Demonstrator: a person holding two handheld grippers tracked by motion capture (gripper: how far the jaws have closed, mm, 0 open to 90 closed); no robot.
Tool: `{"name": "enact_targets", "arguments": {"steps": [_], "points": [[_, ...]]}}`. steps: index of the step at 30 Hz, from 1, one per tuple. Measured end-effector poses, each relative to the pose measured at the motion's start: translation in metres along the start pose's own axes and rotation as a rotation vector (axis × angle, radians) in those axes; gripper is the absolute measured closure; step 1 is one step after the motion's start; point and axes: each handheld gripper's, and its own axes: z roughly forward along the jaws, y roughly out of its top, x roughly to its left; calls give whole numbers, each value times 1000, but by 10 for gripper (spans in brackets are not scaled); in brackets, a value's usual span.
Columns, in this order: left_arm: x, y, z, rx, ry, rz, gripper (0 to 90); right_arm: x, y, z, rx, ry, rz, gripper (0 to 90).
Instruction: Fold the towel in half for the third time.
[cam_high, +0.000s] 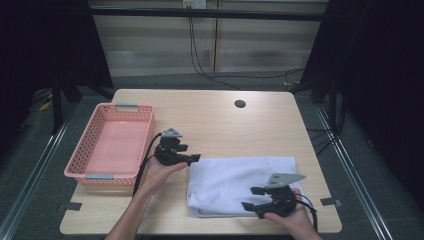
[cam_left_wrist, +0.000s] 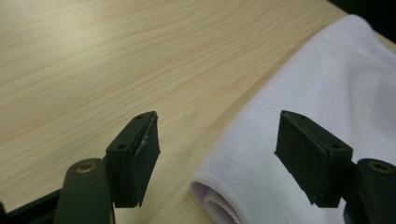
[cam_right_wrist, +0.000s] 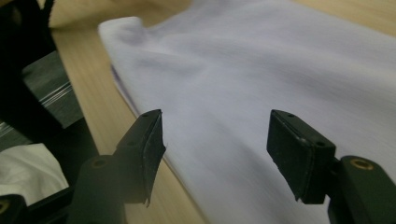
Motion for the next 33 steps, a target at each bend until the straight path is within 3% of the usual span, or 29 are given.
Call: {"name": "enact_targets", "arguments": {"steps": [2,4,6,9,13,17,19,21,23,27,29,31,33], "points": [[1,1,5,3,-3,7,297,7,12,16,6,46,-13,374],[0,4,9,5,-32,25,296,15,24,32,13,85,-27,374],[0,5,11,18,-20,38,293,26,36,45,27,131,-56,378],[3,-1,11,5,-17,13,290,37,47,64,34,160,-98,394],[6,-6,4,-21,-3,-13,295,43,53,90,50,191,-108,402],[4,-9,11,-7,-10,-21,283,52,52,111,80,218,-141,413],[3,-9,13,-1,-19,-24,280,54,50,118,105,199,-162,398],[1,-9,14,12,-24,-18,270,56,47,124,90,175,-198,403],[-1,-9,14,22,-23,-5,268,58,45,124,81,173,-199,381],[4,-11,14,29,-1,-24,272,68,39,124,70,103,-301,380],[6,-13,14,31,1,-45,272,73,37,125,71,70,-327,388],[8,-15,13,38,7,-58,270,76,37,124,73,18,-326,494],[11,-16,10,47,24,-47,266,75,37,124,55,1,-308,556]]}}
